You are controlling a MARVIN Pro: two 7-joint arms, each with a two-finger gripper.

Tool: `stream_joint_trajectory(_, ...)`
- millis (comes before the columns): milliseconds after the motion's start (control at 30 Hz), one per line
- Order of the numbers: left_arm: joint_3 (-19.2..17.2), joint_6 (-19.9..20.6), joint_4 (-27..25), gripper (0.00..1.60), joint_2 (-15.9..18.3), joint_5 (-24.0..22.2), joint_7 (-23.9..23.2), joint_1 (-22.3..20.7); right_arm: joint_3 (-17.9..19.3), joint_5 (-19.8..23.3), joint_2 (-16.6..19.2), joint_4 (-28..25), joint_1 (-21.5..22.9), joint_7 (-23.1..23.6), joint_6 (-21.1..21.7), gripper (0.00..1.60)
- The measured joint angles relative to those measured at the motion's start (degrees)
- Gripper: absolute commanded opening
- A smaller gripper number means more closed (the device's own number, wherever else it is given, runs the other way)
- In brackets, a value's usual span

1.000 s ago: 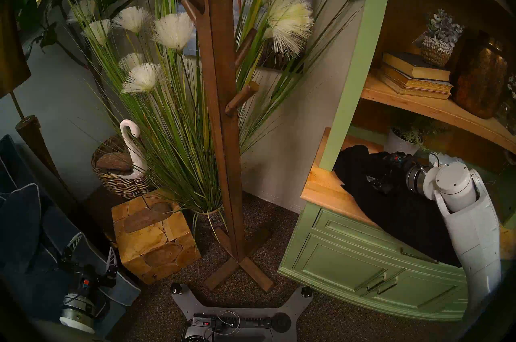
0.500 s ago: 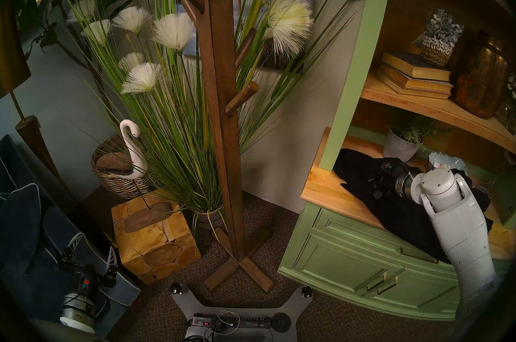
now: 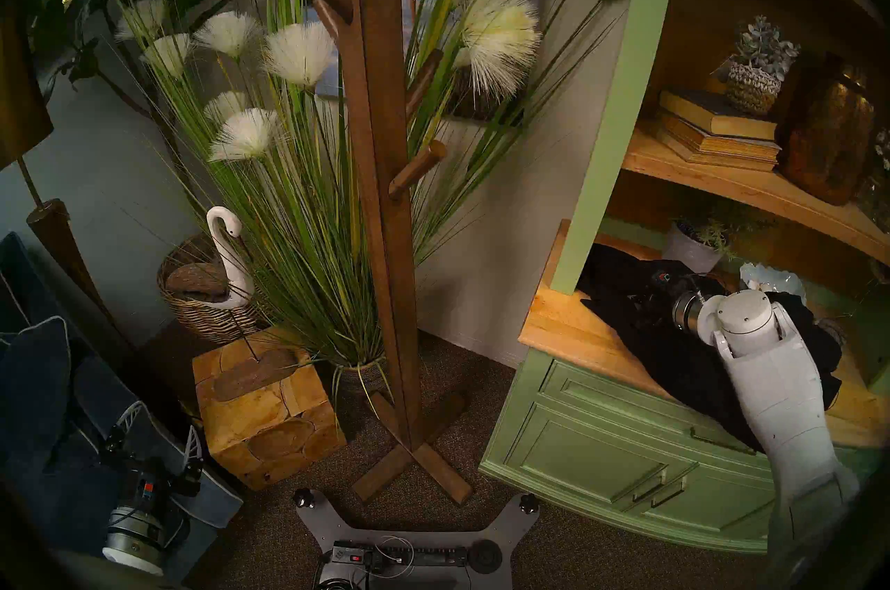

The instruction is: Pick up jacket and place on coat hanger

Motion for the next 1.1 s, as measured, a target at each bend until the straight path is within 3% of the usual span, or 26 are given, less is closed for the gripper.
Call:
stream_joint_trajectory(367, 0.02, 0.02, 0.14, 1.6, 0.0, 0.02, -0.01, 0.25, -0.3, 3.94, -0.1, -2.81, -3.71, 4.95, -5.86, 0.0)
stream_joint_trajectory(867, 0.05, 0.02, 0.52, 1.6, 0.0, 0.05, -0.02, -0.18, 0.46, 8.78, -0.04, -2.43, -5.85, 6.45, -8.71, 0.0)
stream_joint_trajectory(1100, 0.06, 0.02, 0.69, 1.6, 0.0, 0.07, -0.03, -0.47, 1.29, 11.56, -0.21, -4.97, -8.81, 7.95, -10.46, 0.0)
